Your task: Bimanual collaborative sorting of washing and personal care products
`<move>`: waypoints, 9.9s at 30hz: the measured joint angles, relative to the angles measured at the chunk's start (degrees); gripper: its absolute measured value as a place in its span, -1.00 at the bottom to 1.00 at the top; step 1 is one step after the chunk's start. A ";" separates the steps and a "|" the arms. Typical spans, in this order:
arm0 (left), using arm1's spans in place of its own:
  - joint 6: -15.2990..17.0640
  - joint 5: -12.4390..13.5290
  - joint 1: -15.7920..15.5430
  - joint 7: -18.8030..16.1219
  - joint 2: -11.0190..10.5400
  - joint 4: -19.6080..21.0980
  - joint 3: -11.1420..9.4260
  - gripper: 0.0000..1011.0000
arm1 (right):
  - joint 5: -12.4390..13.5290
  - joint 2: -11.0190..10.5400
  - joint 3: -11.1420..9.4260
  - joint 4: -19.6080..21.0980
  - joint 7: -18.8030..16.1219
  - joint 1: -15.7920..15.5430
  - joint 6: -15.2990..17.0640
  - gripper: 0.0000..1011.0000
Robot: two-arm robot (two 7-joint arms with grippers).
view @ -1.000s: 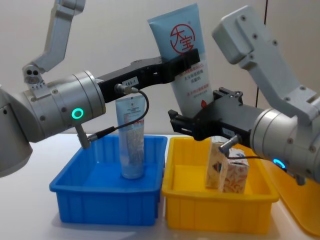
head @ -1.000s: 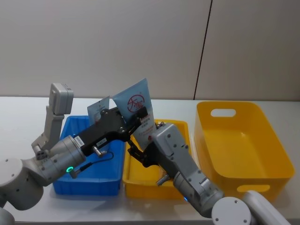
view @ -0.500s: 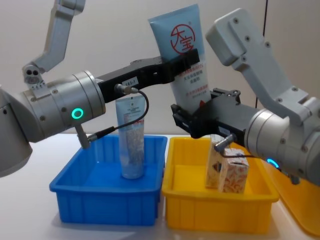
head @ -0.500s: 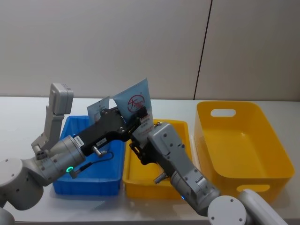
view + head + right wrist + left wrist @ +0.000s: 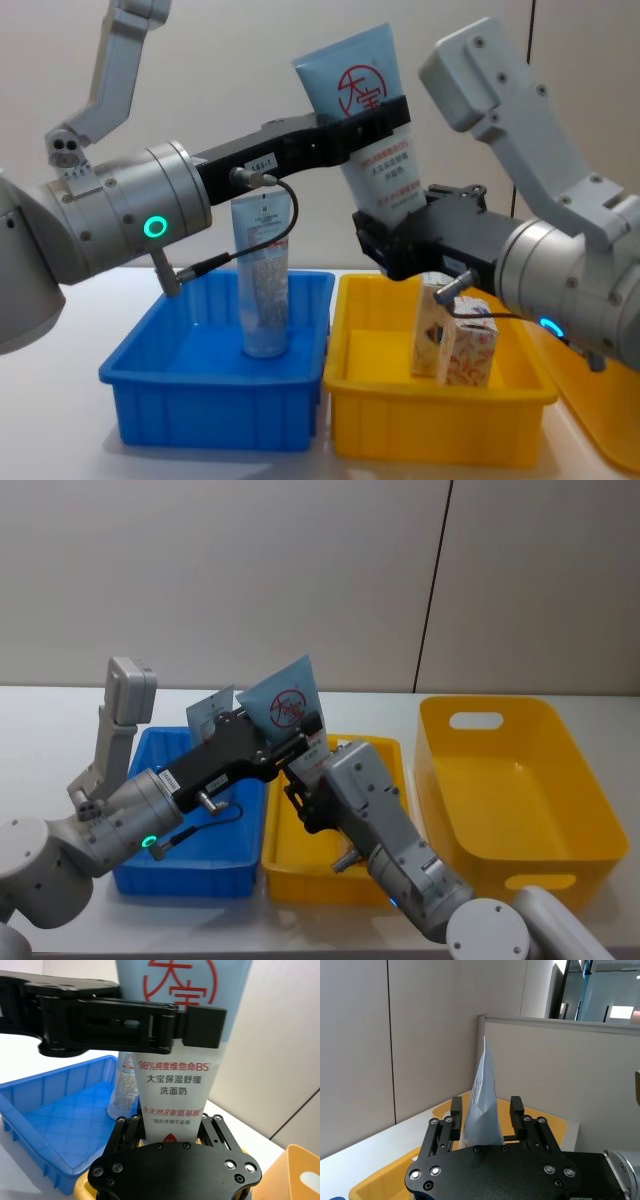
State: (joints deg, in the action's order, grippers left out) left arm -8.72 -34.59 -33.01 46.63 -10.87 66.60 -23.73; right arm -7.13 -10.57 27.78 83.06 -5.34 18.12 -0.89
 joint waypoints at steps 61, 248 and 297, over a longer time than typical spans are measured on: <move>0.00 0.02 0.00 -0.01 -0.01 -0.02 0.01 0.98 | 10.91 6.09 -27.01 11.43 13.71 -5.17 30.01 -0.57; 9.51 23.10 19.42 -46.00 -11.02 26.58 -2.30 0.98 | 22.42 -4.65 -10.74 16.57 3.84 -13.88 23.02 0.98; 9.51 23.11 19.43 -46.00 -11.03 26.58 -2.30 0.98 | 12.96 8.57 -6.11 -3.88 14.65 -2.65 21.11 0.98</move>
State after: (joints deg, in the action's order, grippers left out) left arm 0.80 -11.48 -13.59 0.63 -21.90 93.17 -26.02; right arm 5.83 -2.00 21.68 79.19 9.32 15.47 20.21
